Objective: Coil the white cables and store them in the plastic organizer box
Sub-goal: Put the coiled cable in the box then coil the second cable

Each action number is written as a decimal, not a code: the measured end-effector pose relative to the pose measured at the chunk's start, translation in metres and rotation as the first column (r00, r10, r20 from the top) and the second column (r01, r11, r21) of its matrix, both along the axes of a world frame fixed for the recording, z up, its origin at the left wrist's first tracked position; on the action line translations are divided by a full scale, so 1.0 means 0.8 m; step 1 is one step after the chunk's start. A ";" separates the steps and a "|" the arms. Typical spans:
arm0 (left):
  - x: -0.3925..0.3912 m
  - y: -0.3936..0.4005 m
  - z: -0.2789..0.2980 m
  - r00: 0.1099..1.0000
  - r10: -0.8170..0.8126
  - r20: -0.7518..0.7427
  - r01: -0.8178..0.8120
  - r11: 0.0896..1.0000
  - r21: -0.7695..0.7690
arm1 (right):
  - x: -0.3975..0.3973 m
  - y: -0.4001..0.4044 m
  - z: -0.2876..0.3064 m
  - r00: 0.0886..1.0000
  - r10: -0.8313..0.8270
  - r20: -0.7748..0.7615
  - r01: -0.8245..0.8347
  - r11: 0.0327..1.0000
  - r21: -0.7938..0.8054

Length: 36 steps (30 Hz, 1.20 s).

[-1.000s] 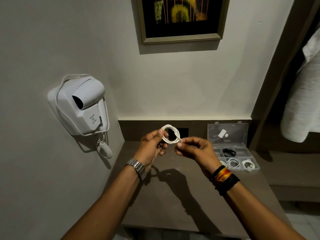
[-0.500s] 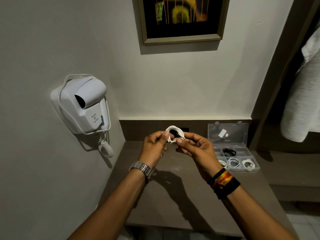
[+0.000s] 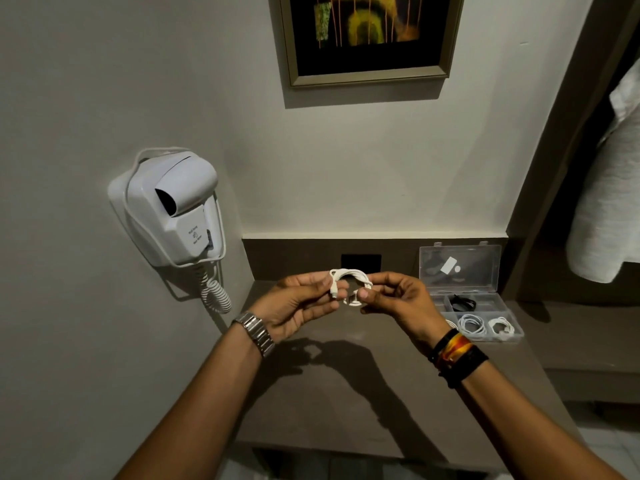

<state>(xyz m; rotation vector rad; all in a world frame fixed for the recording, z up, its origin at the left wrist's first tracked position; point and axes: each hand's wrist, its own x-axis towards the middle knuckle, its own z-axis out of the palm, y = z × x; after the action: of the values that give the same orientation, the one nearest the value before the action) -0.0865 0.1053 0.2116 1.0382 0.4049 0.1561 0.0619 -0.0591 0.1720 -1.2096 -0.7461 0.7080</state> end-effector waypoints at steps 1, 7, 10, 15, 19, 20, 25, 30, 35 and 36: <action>0.003 -0.002 -0.002 1.000 0.027 -0.001 -0.027 0.999 0.026 | -0.002 0.001 -0.001 1.000 0.011 0.014 -0.011 1.000 0.007; 0.022 -0.005 -0.019 0.986 0.158 -0.046 -0.096 0.778 0.621 | 0.009 -0.004 -0.009 0.998 0.069 -0.011 -0.069 0.997 0.038; 0.035 -0.005 -0.030 0.991 0.128 -0.024 -0.077 0.729 0.680 | 0.023 -0.008 -0.016 0.998 0.025 -0.066 -0.024 1.000 0.007; 0.065 -0.012 -0.057 0.989 0.091 -0.118 0.015 0.728 0.685 | 0.050 -0.011 -0.035 0.992 -0.101 -0.070 0.095 0.992 -0.085; 0.097 -0.025 -0.089 0.991 0.104 -0.078 -0.030 0.766 0.642 | 0.083 -0.022 -0.057 0.972 -0.197 -0.126 0.172 0.967 -0.189; 0.108 -0.032 -0.098 0.989 0.123 -0.078 -0.043 0.757 0.652 | 0.093 -0.027 -0.063 0.966 -0.212 -0.147 0.178 0.960 -0.214; 0.179 -0.073 -0.156 0.978 0.181 -0.107 -0.050 0.696 0.717 | 0.157 -0.053 -0.103 0.913 -0.326 -0.244 0.231 0.908 -0.350; 0.273 -0.107 -0.210 0.964 0.201 -0.176 0.008 0.636 0.772 | 0.244 -0.073 -0.146 0.868 -0.411 -0.278 0.253 0.849 -0.464; 0.361 -0.111 -0.257 0.915 0.313 -0.255 -0.009 0.647 0.763 | 0.327 -0.052 -0.182 0.852 -0.491 -0.182 0.313 0.755 -0.576; 0.372 -0.109 -0.266 0.895 0.349 -0.277 0.002 0.619 0.785 | 0.339 -0.045 -0.189 0.855 -0.492 -0.166 0.312 0.742 -0.593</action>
<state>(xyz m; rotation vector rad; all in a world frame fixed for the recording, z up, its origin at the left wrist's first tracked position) 0.2112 0.0177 -0.0013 1.9156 0.8768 0.3132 0.3331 -0.0953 0.0209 -1.6663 0.0270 0.7390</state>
